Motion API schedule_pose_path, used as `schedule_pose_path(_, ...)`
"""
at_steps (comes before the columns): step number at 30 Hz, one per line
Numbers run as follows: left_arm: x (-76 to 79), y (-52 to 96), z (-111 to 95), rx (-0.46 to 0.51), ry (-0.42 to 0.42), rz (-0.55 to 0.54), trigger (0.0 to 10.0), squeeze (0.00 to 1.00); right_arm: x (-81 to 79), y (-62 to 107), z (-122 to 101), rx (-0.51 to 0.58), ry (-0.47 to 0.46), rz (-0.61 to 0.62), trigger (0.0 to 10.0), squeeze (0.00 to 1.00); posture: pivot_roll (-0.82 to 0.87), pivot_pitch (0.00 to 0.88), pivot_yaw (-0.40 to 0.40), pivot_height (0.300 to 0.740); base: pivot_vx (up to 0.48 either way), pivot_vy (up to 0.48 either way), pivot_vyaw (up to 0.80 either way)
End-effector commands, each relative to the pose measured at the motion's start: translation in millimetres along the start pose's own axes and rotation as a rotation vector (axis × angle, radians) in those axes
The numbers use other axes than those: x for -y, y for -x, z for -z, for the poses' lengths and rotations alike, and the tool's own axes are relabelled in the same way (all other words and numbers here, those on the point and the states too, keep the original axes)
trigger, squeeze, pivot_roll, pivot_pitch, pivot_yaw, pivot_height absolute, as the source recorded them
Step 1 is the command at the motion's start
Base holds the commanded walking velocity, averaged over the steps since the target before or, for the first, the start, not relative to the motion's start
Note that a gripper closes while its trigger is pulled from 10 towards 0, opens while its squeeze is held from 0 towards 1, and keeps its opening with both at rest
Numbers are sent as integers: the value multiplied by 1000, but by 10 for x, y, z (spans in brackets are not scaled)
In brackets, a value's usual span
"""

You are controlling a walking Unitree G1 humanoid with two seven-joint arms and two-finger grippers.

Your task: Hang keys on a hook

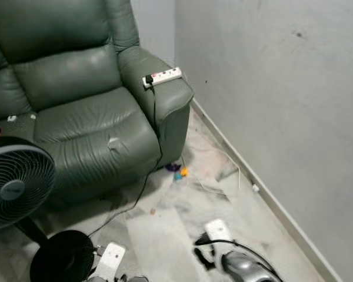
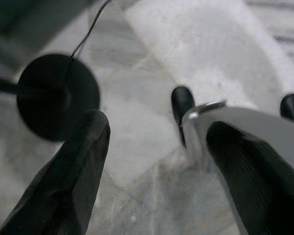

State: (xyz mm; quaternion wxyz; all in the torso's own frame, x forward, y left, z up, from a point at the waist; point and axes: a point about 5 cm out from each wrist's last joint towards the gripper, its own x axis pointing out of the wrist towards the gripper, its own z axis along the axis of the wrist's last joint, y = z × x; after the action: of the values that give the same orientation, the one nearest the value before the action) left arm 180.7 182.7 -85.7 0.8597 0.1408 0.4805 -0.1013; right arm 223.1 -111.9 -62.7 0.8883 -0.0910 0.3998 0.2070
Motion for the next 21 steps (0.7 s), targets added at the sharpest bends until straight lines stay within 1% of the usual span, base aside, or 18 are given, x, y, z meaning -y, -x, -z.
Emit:
schedule_pose_path(1,32,13,116,-40,-11,5,10000,0,34,22,87,-30,-5,3,10000,0,49,126,2,740,0,0,800)
schedule_pose_path(13,7,7,75,-34,-24,-15,10000,0,27,9,27,-17,-15,-3,10000,0,49,125,9,740,0,0,800)
schedule_pose_path(17,5,1,38,-20,5,-21,10000,0,45,9,26,-18,-56,15,10000,0,51,127,8,740,0,0,800)
schedule_pose_path(21,-60,8,22,1,43,-38,10000,0,86,16,32,-16,-101,47,10000,0,51,126,7,740,0,0,761)
